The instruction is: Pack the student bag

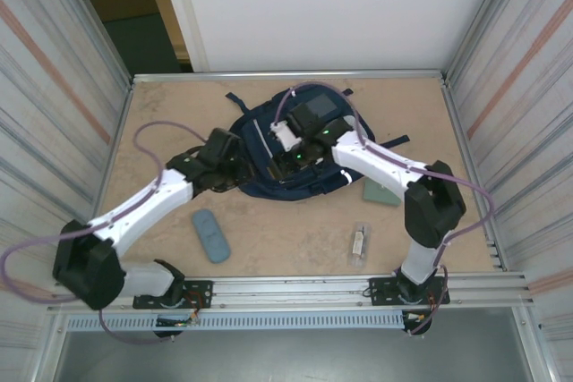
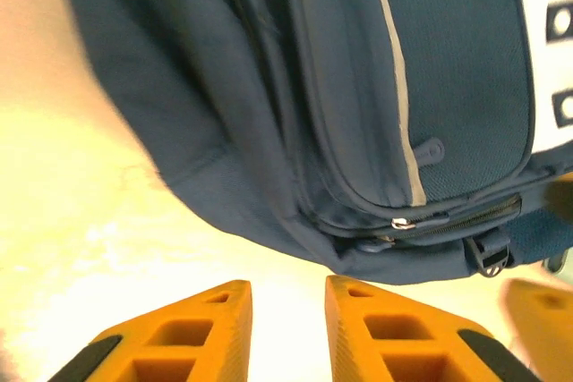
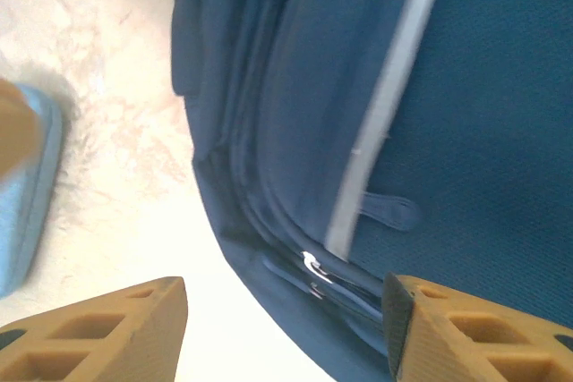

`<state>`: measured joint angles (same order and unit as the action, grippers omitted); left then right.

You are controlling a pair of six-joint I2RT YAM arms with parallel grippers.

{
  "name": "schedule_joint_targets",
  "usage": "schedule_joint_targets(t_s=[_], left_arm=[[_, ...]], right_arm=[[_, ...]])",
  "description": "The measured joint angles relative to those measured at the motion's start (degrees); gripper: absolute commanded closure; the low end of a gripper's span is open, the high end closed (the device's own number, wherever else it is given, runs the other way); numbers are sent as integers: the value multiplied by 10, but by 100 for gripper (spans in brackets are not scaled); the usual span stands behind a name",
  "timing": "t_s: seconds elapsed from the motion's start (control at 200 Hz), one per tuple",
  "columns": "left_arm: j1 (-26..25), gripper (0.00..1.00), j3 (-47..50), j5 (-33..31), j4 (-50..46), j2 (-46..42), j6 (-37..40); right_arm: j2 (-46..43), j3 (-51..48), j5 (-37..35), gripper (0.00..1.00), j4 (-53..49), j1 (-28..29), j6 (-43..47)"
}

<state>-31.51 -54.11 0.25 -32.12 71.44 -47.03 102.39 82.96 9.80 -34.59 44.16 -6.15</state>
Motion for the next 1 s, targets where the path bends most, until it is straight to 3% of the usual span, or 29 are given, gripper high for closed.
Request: schedule_joint_targets(t_s=[0.13, 0.426, 0.636, 0.692, 0.757, 0.837, 0.997], left_arm=[[28, 68, 32, 13, 10, -72, 13], [46, 65, 64, 36, 24, -121, 38], [46, 63, 72, 65, 38, -120, 37], [46, 63, 72, 71, 44, -120, 37], [46, 63, 75, 77, 53, -120, 37], [46, 63, 81, 82, 59, -118, 34], [46, 63, 101, 93, 85, -103, 17]], right_arm=[[32, -2, -56, 30, 25, 39, 38], [78, -22, -187, 33, 106, 64, 100], [106, -29, -222, 32, 131, 76, 124], [106, -29, -230, 39, 133, 79, 129], [108, -29, -243, 61, 138, 83, 135], [113, -29, -257, 80, 143, 89, 146], [106, -29, -248, 98, 144, 88, 138]])
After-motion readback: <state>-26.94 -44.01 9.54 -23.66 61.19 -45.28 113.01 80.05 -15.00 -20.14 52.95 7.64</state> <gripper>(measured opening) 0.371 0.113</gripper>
